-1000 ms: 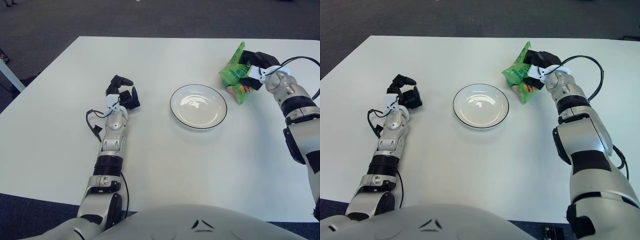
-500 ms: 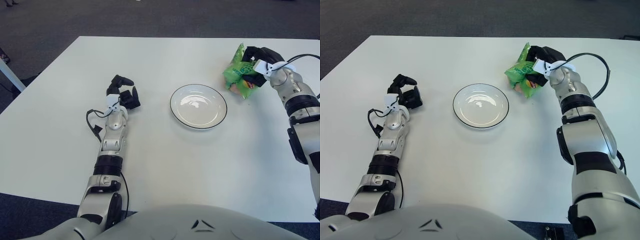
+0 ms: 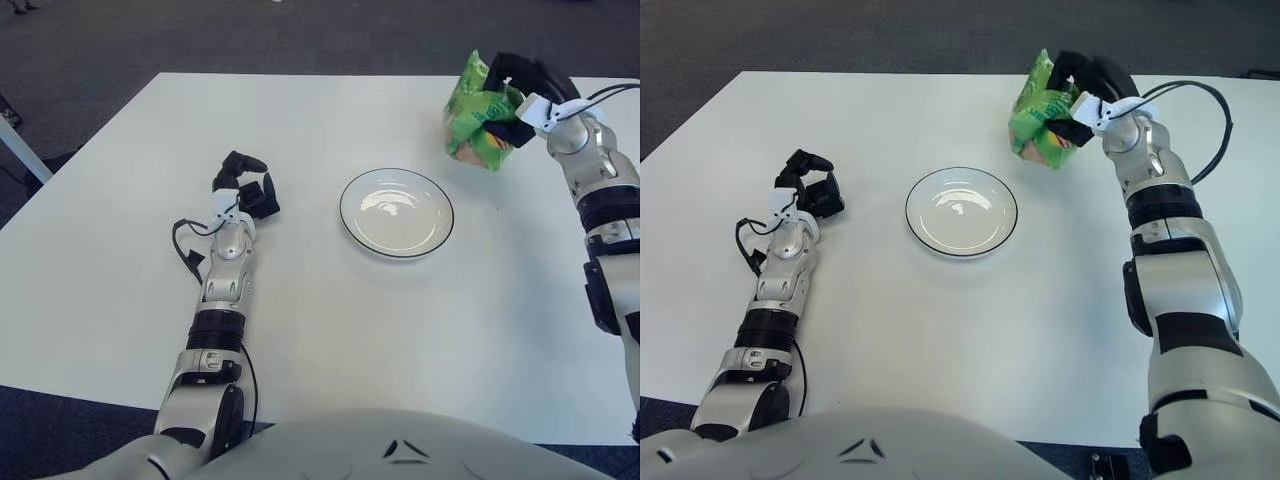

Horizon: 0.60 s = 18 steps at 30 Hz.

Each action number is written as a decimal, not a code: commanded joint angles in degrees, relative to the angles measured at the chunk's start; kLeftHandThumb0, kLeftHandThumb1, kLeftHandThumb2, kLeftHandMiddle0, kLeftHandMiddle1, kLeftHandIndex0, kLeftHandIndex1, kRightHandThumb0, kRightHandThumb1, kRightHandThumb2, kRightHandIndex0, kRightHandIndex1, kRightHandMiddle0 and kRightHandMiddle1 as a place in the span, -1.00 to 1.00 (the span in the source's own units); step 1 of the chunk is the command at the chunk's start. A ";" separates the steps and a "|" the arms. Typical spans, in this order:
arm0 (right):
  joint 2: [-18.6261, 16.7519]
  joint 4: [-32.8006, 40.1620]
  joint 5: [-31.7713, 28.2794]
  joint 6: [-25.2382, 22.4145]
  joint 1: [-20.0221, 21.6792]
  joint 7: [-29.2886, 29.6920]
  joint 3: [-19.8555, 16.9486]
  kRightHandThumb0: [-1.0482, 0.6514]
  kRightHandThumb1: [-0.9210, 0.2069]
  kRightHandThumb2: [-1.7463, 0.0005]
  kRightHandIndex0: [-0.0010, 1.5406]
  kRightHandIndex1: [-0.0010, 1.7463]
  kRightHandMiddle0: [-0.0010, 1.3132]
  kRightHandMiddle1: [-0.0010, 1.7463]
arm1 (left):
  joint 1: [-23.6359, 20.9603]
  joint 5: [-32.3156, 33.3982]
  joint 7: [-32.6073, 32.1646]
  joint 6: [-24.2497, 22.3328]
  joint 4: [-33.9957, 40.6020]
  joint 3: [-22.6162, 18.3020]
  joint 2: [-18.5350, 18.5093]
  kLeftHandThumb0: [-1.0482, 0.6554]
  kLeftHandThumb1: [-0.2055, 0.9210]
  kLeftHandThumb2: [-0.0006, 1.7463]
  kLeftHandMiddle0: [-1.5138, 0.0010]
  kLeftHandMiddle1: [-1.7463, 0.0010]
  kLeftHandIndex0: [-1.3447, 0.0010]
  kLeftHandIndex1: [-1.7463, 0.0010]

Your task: Put the snack into the plate.

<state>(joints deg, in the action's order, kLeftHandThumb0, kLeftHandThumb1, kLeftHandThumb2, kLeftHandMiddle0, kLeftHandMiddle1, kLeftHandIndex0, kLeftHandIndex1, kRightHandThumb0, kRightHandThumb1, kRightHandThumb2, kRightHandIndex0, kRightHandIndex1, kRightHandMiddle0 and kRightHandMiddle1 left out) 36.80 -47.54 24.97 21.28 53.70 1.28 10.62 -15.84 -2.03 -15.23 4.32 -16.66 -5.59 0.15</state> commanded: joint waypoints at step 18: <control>-2.61 14.67 -10.37 2.53 -2.49 -7.66 -6.68 0.23 0.73 -0.99 0.14 0.99 0.03 1.00 | 7.56 0.24 0.61 -0.53 -5.21 0.45 2.69 -0.34 -0.10 0.53 -0.70 -1.00 0.08 -1.00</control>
<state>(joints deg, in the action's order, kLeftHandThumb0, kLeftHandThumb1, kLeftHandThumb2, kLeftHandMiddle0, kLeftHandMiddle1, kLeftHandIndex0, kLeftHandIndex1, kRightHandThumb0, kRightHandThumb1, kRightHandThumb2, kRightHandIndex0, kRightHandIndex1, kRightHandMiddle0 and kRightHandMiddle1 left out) 35.28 -35.89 17.08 23.69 52.24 -4.61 5.20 -15.86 -2.04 -14.30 4.16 -16.72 -5.61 0.10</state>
